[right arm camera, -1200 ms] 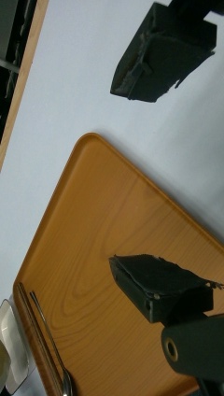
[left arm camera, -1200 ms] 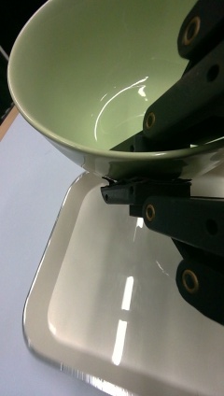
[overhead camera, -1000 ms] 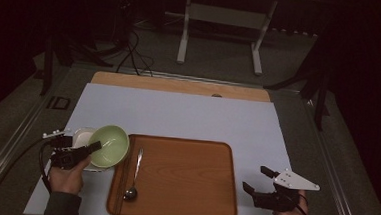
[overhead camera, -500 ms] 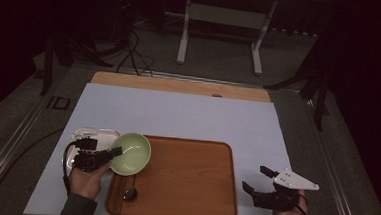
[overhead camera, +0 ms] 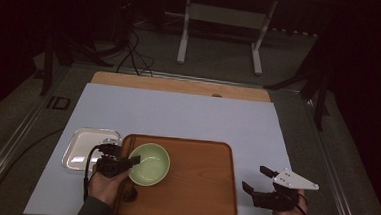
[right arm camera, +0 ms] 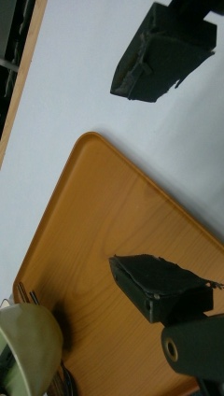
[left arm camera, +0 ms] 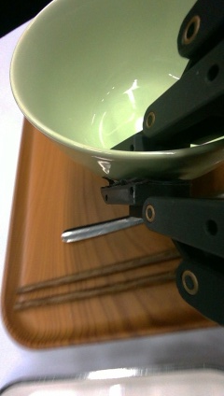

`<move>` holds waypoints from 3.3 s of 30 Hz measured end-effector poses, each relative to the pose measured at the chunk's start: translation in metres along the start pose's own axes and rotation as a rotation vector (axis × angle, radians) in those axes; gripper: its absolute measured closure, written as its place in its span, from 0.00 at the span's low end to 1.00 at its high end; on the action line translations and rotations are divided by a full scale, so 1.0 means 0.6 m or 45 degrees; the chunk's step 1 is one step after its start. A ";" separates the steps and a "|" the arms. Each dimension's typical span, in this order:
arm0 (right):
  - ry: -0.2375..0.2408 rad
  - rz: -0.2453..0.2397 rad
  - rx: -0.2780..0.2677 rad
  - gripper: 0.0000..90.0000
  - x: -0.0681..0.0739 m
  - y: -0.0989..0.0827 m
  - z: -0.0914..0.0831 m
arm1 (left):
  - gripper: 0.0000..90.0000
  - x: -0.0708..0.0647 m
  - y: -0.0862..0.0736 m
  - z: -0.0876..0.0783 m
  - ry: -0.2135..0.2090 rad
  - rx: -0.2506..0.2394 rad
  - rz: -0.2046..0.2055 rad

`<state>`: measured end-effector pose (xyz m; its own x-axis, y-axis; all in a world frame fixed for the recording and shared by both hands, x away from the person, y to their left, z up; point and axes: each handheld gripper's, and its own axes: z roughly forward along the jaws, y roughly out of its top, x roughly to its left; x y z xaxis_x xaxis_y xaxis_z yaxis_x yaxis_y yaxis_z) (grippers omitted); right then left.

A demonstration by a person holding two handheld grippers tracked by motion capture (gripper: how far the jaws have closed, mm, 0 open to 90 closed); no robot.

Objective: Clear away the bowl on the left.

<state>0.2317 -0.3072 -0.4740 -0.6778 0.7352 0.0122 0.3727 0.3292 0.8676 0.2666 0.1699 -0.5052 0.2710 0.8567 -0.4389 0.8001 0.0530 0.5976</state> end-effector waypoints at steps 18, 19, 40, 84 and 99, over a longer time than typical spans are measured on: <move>-0.001 -0.002 0.000 0.16 0.000 0.000 0.000 | 0.90 -0.016 -0.007 0.020 0.011 0.056 0.023; -0.001 -0.002 0.000 0.16 0.000 0.000 0.000 | 0.89 -0.017 -0.007 0.021 0.010 0.057 0.026; 0.000 -0.004 -0.001 0.16 0.001 0.001 0.000 | 0.52 -0.014 -0.004 0.014 0.003 0.043 0.088; -0.002 -0.004 -0.006 0.16 -0.002 0.000 -0.002 | 0.45 0.022 0.025 -0.087 0.148 -0.172 0.226; -0.003 -0.006 -0.005 0.16 -0.002 0.001 -0.002 | 0.45 0.060 0.038 -0.152 0.315 -0.268 0.288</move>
<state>0.2318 -0.3084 -0.4732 -0.6782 0.7349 0.0066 0.3670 0.3308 0.8694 0.2457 0.2487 -0.4466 0.2704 0.9552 -0.1207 0.6007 -0.0694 0.7965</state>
